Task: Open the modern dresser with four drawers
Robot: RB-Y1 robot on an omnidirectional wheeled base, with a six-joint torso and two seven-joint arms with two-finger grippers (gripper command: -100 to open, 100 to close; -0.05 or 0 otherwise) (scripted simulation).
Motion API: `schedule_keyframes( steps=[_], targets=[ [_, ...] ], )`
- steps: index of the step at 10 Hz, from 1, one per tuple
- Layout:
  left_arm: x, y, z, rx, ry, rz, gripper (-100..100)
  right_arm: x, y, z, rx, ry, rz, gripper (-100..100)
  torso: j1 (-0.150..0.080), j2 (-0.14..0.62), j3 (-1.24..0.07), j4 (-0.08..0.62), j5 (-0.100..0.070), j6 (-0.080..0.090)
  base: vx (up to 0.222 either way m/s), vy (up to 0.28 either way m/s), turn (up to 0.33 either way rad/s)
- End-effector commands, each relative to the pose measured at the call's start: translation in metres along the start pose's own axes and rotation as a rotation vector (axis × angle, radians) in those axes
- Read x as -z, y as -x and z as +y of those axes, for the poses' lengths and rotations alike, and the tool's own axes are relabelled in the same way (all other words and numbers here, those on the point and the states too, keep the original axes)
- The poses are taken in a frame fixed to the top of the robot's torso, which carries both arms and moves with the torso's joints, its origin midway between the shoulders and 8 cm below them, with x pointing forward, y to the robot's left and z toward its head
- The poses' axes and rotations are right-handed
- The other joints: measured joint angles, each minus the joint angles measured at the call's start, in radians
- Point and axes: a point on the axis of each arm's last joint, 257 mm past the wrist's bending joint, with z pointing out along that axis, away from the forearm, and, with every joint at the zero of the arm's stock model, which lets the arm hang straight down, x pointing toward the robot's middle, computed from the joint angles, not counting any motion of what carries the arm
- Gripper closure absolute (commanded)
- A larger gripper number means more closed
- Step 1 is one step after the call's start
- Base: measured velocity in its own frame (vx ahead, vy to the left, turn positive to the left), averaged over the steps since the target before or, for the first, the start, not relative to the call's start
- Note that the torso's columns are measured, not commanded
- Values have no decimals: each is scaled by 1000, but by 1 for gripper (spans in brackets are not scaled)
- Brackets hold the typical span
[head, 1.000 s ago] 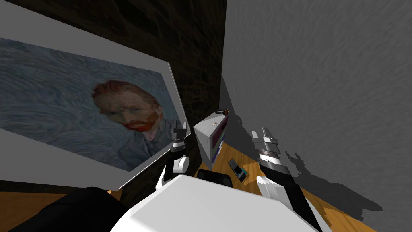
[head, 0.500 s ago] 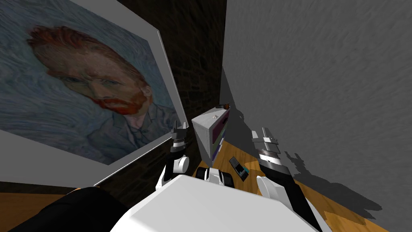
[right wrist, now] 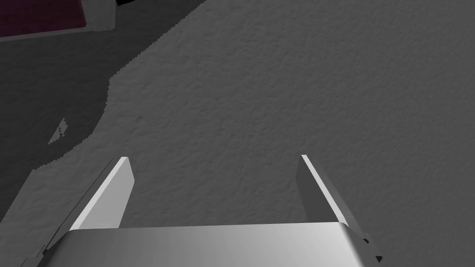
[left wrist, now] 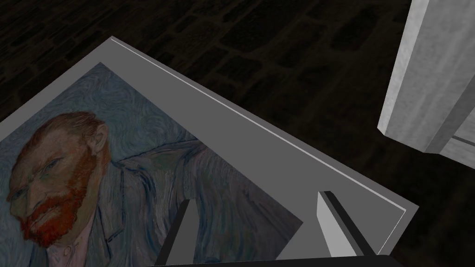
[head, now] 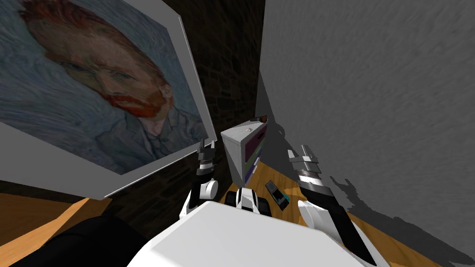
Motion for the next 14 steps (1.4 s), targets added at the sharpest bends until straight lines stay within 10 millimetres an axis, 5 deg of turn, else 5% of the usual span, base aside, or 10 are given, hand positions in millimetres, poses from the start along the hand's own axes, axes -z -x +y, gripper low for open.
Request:
schedule_keyframes(
  steps=[1,14],
  targets=[
    [0,0,0,0,0,0,0,-11,9,-11,-86,-29,0,-100,0,0,0,0,0,0,-12,-86,145],
    [0,0,0,0,0,0,0,-62,46,-49,-520,-124,-83,-100,1,1,0,0,0,0,-16,-67,131]
  ],
)
